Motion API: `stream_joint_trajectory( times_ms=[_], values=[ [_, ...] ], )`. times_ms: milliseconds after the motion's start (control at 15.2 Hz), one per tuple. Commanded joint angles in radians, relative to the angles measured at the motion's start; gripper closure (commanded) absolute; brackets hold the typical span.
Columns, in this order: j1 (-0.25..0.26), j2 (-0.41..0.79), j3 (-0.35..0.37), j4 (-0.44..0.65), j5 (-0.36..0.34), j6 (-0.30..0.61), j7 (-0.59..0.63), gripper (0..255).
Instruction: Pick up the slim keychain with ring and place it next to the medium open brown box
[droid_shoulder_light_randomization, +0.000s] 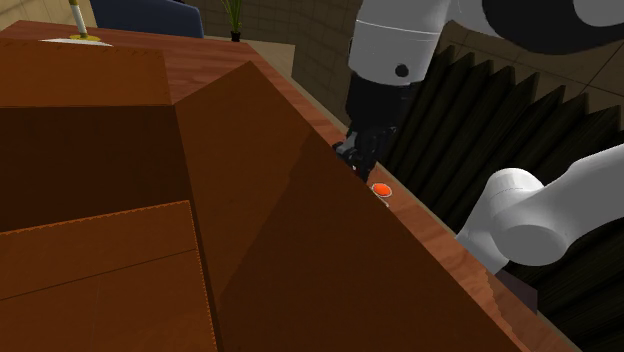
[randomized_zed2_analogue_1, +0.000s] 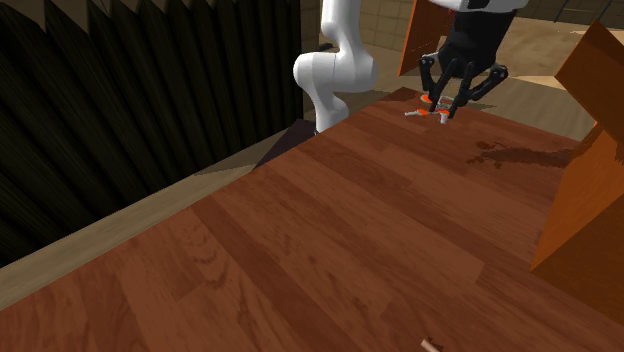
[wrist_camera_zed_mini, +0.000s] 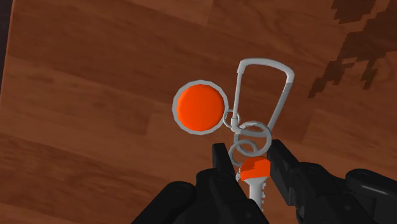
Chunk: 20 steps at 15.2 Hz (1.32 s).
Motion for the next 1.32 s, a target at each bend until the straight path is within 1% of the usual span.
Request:
stream_joint_trajectory(
  times_ms=[0,1056,1254],
  values=[
    [0.001,0.000,0.005,-0.026,0.003,0.027,-0.002,255],
    [0.010,0.028,0.056,-0.217,0.034,0.246,-0.009,255],
    [0.011,0.030,0.058,-0.223,0.035,0.254,-0.009,255]
  ],
)
